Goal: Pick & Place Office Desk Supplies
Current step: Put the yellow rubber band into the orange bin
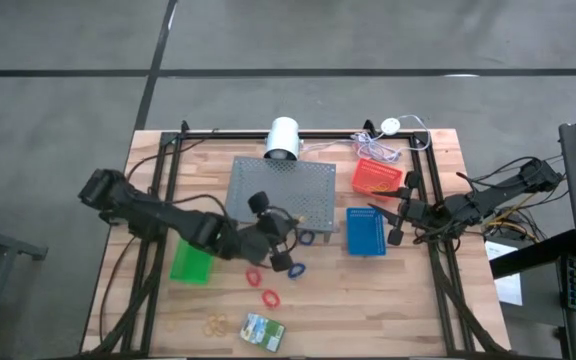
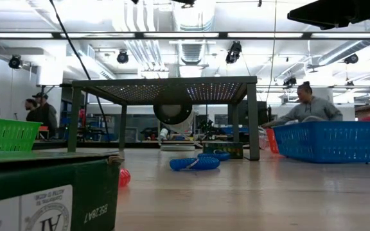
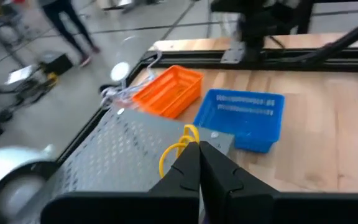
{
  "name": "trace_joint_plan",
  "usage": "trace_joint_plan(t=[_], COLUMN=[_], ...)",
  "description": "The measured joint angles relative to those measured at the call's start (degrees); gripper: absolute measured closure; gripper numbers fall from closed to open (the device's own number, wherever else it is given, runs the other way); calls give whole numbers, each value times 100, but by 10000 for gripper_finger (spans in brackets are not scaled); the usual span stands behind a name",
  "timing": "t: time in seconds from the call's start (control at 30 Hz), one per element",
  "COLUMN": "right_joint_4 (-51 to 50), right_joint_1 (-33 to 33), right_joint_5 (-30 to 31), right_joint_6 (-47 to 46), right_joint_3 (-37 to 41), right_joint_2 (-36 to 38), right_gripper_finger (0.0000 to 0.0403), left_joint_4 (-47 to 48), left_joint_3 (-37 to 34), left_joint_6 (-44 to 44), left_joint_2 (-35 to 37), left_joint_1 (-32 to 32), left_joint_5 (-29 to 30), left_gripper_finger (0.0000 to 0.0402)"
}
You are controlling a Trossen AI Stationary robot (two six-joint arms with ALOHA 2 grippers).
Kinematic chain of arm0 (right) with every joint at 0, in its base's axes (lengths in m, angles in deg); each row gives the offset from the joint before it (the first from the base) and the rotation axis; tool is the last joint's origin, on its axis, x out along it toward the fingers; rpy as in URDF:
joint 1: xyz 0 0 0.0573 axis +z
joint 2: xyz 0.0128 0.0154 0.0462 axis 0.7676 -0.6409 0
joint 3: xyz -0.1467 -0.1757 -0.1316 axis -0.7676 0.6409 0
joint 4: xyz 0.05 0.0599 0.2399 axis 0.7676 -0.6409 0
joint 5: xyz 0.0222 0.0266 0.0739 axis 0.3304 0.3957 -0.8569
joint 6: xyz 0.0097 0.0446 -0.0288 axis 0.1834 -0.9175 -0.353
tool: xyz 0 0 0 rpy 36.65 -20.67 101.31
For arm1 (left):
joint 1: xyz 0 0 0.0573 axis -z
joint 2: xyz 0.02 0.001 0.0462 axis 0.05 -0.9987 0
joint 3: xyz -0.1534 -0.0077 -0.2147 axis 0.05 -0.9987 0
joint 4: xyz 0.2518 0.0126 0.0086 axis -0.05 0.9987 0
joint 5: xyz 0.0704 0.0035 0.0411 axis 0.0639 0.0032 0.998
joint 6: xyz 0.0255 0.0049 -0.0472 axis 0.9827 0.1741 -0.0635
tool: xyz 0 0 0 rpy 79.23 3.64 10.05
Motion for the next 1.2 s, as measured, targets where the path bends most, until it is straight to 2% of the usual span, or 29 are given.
trace_joint_plan(t=[0.23, 0.43, 0.63, 0.73, 0.83, 0.97, 1.2], right_joint_4=[-2, -11, -42, -49, -51, -48, -48], right_joint_1=[2, 1, 0, 0, 0, 0, 0], right_joint_5=[0, -3, -2, -2, -2, -2, -2], right_joint_6=[1, 15, 21, 10, 9, -2, -1], right_joint_3=[0, 0, 0, 0, 0, 0, 0], right_joint_2=[0, 1, -14, -24, -29, -28, -31], right_gripper_finger=[268, 268, 268, 268, 268, 268, 268], left_joint_4=[-583, -892, -901, -901, -901, -901, -901], left_joint_3=[0, 2, 2, 2, 2, 0, 0], left_joint_6=[949, 1818, 1969, 2152, 2544, 2930, 3058], left_joint_2=[211, 218, 218, 218, 218, 216, 216], left_joint_1=[-648, -1217, -1821, -2066, -2243, -2292, -2294], left_joint_5=[-1849, -2491, -4205, -4795, -5137, -5273, -5735], left_gripper_finger=[400, 400, 400, 400, 400, 400, 400])
